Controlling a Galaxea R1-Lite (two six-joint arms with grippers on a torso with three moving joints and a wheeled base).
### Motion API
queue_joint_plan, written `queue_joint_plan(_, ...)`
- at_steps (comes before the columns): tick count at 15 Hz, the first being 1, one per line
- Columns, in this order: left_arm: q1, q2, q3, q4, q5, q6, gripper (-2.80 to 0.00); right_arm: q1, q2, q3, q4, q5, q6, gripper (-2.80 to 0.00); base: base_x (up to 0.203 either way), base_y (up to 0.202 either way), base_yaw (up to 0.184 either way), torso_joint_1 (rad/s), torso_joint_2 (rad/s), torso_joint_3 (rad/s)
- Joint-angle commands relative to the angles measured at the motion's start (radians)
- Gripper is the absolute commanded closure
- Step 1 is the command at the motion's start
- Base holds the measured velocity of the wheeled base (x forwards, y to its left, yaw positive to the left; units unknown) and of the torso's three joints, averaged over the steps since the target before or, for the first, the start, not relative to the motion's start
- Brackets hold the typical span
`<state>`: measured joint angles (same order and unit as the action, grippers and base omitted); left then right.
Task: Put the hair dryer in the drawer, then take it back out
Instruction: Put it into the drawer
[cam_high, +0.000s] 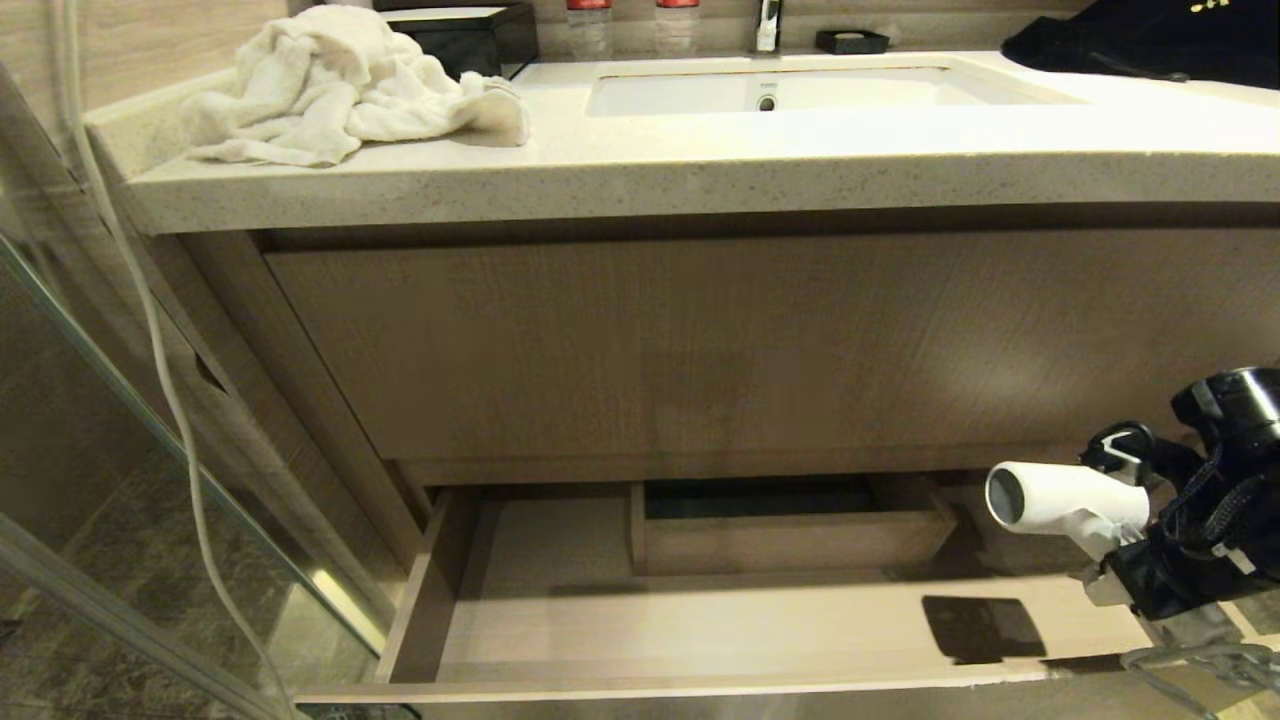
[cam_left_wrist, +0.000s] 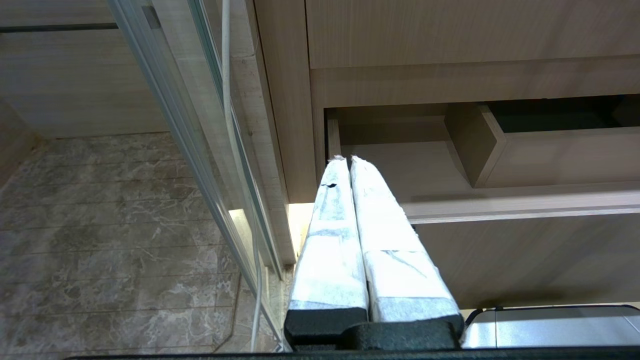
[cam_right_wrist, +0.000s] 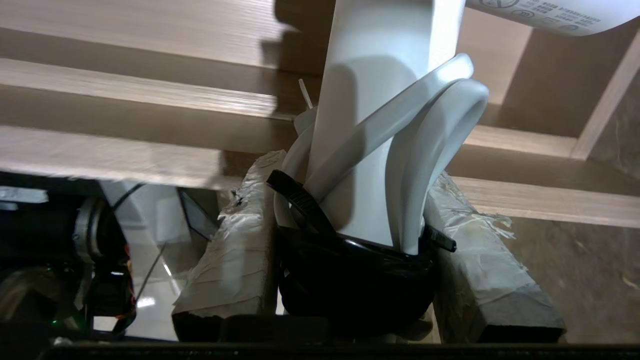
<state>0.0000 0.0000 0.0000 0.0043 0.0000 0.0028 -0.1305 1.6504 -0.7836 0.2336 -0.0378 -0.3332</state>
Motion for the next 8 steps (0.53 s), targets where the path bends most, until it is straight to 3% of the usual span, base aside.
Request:
queue_joint_plan(1,0.000,0.002,0.000,0.000,0.000,0.000,0.00,-0.011,0.052,-0.002,0.000,-0.004,-0.003,0.00,0.000,0.000,0.000,0.000,0.00,0.000)
queue_joint_plan(8,0.000,0.002,0.002,0.000,0.000,0.000,0.00,-0.042,0.191,-0.053,-0.078,-0.054,-0.003,0.00,0.000,0.000,0.000,0.000,0.00,0.000)
